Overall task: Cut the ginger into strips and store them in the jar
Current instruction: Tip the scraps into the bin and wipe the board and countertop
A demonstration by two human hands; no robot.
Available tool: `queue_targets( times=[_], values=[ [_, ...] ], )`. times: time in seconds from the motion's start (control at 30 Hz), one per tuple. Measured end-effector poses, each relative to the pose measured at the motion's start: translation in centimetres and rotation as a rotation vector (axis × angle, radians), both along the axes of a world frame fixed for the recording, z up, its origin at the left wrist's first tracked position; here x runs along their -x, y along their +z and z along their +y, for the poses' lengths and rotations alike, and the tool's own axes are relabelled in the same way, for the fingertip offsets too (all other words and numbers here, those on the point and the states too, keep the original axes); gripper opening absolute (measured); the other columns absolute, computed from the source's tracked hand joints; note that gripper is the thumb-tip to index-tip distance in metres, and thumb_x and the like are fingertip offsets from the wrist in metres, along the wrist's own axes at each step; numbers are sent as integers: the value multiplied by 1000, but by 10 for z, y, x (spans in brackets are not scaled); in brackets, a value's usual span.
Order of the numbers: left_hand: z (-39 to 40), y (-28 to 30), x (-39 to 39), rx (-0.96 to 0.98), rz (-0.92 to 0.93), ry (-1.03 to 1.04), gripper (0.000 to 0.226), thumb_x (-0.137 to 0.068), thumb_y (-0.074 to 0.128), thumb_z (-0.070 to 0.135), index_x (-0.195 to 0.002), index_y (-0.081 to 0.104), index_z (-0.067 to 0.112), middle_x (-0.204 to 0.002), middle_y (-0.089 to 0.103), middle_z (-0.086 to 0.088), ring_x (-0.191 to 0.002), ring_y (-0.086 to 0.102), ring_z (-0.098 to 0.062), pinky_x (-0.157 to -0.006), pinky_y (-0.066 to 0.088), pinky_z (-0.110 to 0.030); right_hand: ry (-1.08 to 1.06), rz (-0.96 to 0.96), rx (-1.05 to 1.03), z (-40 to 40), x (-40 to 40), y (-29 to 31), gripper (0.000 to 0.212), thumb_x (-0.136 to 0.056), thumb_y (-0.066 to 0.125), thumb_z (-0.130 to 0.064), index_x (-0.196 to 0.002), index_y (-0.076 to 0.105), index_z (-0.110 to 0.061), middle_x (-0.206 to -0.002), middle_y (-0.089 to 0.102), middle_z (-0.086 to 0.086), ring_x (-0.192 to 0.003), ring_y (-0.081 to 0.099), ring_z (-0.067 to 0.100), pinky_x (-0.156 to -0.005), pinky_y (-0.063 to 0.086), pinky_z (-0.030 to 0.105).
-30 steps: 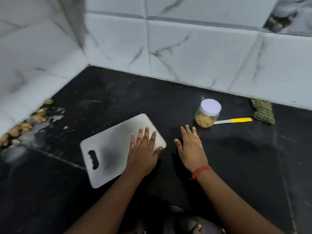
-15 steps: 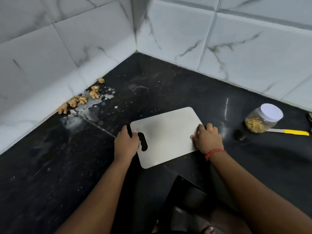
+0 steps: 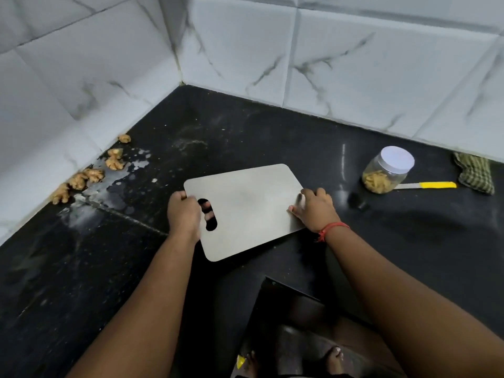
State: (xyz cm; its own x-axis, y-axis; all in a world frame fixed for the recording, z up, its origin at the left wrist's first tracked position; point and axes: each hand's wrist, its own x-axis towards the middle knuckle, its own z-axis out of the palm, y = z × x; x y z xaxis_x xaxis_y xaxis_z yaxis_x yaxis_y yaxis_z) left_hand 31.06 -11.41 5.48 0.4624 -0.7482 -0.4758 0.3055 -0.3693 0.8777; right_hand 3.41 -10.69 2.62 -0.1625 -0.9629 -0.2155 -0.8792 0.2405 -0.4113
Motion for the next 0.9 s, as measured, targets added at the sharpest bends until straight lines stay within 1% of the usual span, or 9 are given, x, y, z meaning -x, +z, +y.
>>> queue_targets(
  times=[0.07, 0.13, 0.27, 0.4, 0.53, 0.63, 0.8, 0.87, 0.9],
  values=[
    [-6, 6, 11, 32, -41, -68, 22, -94, 34, -2, -97, 54, 6, -85, 61, -19, -58, 58, -25, -47, 46, -33, -85, -140, 39, 7, 19, 0, 47, -95, 51, -42, -134, 47, -15, -130, 42, 12, -124, 39, 33, -103, 35, 39],
    [-10, 10, 25, 47, -49, -117, 20, -101, 37, 2, -99, 57, 6, -88, 66, -16, -64, 64, -25, -49, 51, -33, -172, -233, 116, 17, 42, 3, 34, -96, 49, -34, -124, 53, -14, -123, 53, 13, -115, 50, 32, -97, 40, 35],
    [-12, 12, 81, 17, -11, -299, 19, -104, 41, 4, -100, 59, 6, -84, 65, -17, -59, 61, -23, -49, 46, -30, -390, -359, 163, 55, 102, 18, 31, -95, 52, -27, -124, 55, -15, -118, 63, 4, -111, 57, 25, -84, 38, 26],
    [-4, 3, 157, -31, -26, -490, 19, -104, 42, 4, -103, 61, 6, -92, 70, -15, -72, 68, -22, -54, 54, -33, -517, -279, 112, 109, 177, 19, 20, -94, 52, -32, -105, 62, -18, -104, 67, 4, -97, 59, 24, -77, 40, 29],
    [15, -12, 226, -64, -68, -636, 18, -102, 41, 3, -101, 60, 4, -98, 68, -19, -79, 68, -26, -52, 53, -32, -613, -214, 32, 162, 235, 15, 19, -94, 54, -29, -104, 62, -16, -97, 65, 3, -86, 55, 20, -74, 39, 28],
    [28, -21, 268, -103, -147, -708, 16, -102, 41, 2, -99, 57, 4, -99, 65, -19, -85, 69, -28, -52, 54, -32, -647, -173, -1, 190, 267, 11, 16, -93, 54, -27, -99, 62, -14, -94, 65, 5, -85, 56, 22, -72, 41, 29],
    [36, -25, 308, -147, -360, -788, 9, -95, 45, 0, -94, 55, 2, -91, 63, -18, -74, 67, -28, -57, 60, -38, -633, -145, -41, 212, 303, 7, 17, -93, 55, -28, -87, 57, -12, -85, 64, 6, -78, 58, 25, -70, 49, 34],
    [35, -26, 315, -152, -511, -827, 7, -94, 49, 4, -90, 55, 4, -86, 66, -16, -65, 66, -26, -60, 58, -38, -619, -149, -52, 213, 312, 7, 17, -93, 54, -29, -86, 54, -13, -82, 61, 4, -74, 57, 23, -66, 47, 33],
    [34, -28, 318, -146, -621, -856, 7, -94, 50, 6, -90, 56, 4, -85, 66, -14, -63, 65, -24, -61, 54, -37, -605, -142, -55, 213, 316, 7, 18, -94, 53, -30, -86, 53, -14, -81, 60, 3, -74, 57, 23, -65, 45, 33]
  ],
)
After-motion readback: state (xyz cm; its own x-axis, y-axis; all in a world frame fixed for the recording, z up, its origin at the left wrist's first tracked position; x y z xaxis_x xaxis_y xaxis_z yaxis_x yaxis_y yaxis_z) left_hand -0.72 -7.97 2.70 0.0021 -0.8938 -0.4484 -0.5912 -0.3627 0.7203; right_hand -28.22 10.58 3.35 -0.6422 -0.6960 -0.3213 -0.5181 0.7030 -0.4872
